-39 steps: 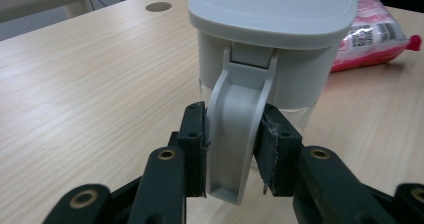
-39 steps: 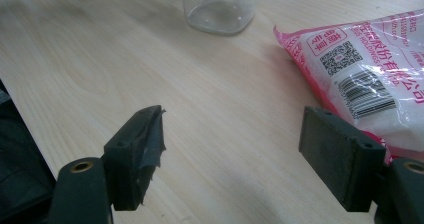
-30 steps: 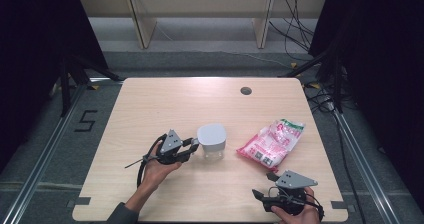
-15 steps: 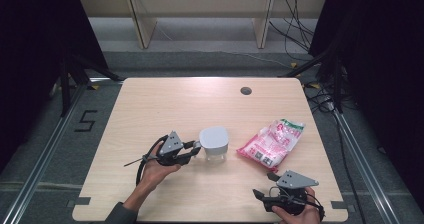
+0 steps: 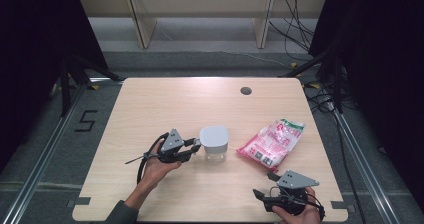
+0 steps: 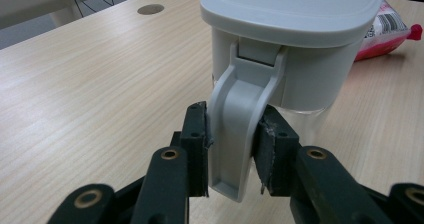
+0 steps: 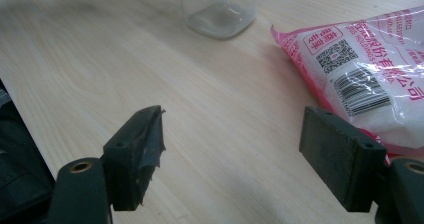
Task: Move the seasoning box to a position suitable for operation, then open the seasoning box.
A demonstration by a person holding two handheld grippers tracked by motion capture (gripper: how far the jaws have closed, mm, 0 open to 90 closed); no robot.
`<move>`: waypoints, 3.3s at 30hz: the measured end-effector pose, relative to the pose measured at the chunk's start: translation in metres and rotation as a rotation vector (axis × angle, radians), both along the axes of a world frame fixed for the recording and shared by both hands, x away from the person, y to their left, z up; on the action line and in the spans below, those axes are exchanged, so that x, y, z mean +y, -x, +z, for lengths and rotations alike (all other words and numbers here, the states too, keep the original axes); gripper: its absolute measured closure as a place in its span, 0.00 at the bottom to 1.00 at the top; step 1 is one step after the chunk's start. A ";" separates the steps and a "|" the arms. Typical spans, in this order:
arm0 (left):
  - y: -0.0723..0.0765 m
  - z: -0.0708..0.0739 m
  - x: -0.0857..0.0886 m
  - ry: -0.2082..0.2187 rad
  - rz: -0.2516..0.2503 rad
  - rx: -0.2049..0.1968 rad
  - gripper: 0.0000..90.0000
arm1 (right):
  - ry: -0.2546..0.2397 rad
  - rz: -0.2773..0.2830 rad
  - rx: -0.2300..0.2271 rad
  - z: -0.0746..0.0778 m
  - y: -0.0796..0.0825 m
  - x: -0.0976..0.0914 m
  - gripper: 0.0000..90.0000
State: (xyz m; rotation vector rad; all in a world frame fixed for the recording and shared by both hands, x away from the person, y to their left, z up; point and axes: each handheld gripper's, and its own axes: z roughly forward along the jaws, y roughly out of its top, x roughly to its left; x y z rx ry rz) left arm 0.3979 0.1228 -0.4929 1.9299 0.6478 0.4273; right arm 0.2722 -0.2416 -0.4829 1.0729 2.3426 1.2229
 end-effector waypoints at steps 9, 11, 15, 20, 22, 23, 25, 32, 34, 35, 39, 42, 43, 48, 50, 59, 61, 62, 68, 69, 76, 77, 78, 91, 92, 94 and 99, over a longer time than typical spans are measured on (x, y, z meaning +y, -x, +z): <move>0.002 0.000 0.000 -0.007 -0.031 -0.007 0.76 | 0.000 0.005 -0.009 0.000 -0.001 0.000 0.30; 0.002 -0.001 0.000 0.007 -0.027 -0.001 0.76 | 0.016 0.023 -0.038 0.000 -0.003 -0.002 0.30; 0.001 -0.001 0.000 0.008 -0.013 0.002 0.76 | 0.015 0.022 -0.043 0.000 -0.003 -0.002 0.30; -0.001 -0.001 0.001 0.004 -0.002 -0.004 0.76 | 0.015 0.021 -0.038 0.000 -0.003 -0.002 0.30; -0.001 -0.001 0.002 0.016 -0.005 0.007 0.75 | 0.016 0.021 -0.039 0.000 -0.003 -0.002 0.30; -0.001 -0.001 0.002 0.016 -0.005 0.007 0.75 | 0.016 0.021 -0.039 0.000 -0.003 -0.002 0.30; 0.000 -0.001 0.002 0.014 0.014 0.009 0.71 | 0.016 0.022 -0.038 0.000 -0.003 -0.002 0.30; 0.007 0.012 0.013 0.003 0.018 0.002 0.55 | 0.008 0.020 -0.022 0.000 -0.003 0.000 0.29; 0.007 0.015 0.014 -0.001 0.005 -0.001 0.53 | 0.017 0.032 -0.044 0.000 -0.005 -0.001 0.29; 0.009 0.019 0.016 0.031 0.024 0.035 0.51 | 0.020 0.027 -0.049 0.000 -0.005 -0.002 0.29; 0.015 0.028 0.019 0.049 0.032 0.036 0.46 | 0.019 0.027 -0.051 0.000 -0.005 -0.001 0.26; 0.019 0.034 0.020 0.057 0.031 0.032 0.46 | 0.014 0.026 -0.058 0.000 -0.006 0.001 0.23; 0.022 0.040 0.021 0.075 0.025 0.027 0.47 | 0.016 0.034 -0.063 0.000 -0.008 0.003 0.20; 0.025 0.049 0.020 0.092 0.005 0.008 0.53 | -0.007 0.045 -0.079 0.003 -0.008 0.011 0.17; 0.025 0.052 0.017 0.097 -0.009 -0.022 0.62 | 0.007 0.054 -0.110 0.002 -0.009 0.013 0.18; 0.017 0.051 0.008 0.100 0.013 -0.083 0.94 | 0.029 0.079 -0.117 0.001 -0.012 0.014 0.22; 0.014 0.051 0.006 0.121 0.014 -0.068 0.95 | 0.036 0.077 -0.107 0.002 -0.012 0.014 0.23; 0.011 0.050 0.002 0.131 0.012 -0.076 0.97 | 0.038 0.075 -0.123 0.002 -0.012 0.014 0.23; 0.008 0.050 -0.004 0.134 0.001 -0.071 0.99 | 0.023 0.070 -0.101 0.002 -0.011 0.015 0.24; 0.008 0.050 -0.004 0.134 0.001 -0.071 0.99 | 0.023 0.071 -0.101 0.002 -0.011 0.015 0.24; 0.003 0.047 -0.009 0.109 -0.009 -0.067 0.98 | 0.028 0.076 -0.110 0.003 -0.012 0.016 0.26; 0.003 0.047 -0.009 0.109 -0.009 -0.067 0.98 | 0.028 0.076 -0.110 0.003 -0.012 0.016 0.26; 0.001 0.044 -0.008 0.103 -0.001 -0.060 0.98 | 0.032 0.065 -0.129 0.003 -0.012 0.015 0.27; 0.001 0.043 -0.008 0.118 0.000 -0.051 0.97 | 0.037 0.057 -0.183 0.008 -0.031 0.023 0.41; 0.002 0.043 -0.008 0.117 -0.001 -0.052 0.96 | 0.032 0.055 -0.186 0.011 -0.037 0.025 0.46; 0.002 0.043 -0.008 0.122 0.001 -0.050 0.96 | 0.016 0.060 -0.207 0.013 -0.044 0.025 0.53; 0.002 0.043 -0.008 0.119 0.001 -0.055 0.96 | 0.018 0.031 -0.225 0.016 -0.060 0.030 0.59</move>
